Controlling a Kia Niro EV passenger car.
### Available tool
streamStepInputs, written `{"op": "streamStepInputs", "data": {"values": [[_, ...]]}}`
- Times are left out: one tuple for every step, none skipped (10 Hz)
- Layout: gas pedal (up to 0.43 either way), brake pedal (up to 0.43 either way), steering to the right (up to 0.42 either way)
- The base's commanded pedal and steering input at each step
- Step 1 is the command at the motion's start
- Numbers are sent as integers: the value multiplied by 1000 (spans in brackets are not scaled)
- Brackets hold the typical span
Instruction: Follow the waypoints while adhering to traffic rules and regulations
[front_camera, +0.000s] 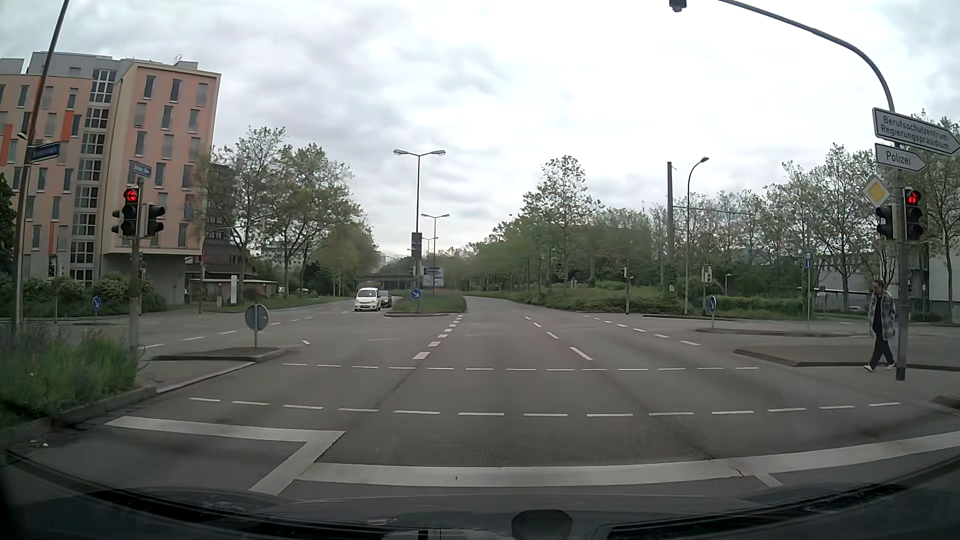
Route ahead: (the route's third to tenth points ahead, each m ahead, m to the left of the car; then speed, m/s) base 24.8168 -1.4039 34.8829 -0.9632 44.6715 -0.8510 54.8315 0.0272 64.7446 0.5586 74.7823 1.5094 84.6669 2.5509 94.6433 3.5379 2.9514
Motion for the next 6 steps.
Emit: {"op": "streamStepInputs", "data": {"values": [[0, 268, 13], [0, 268, 13], [0, 268, 13], [0, 262, 13], [0, 262, 13], [0, 250, 13]]}}
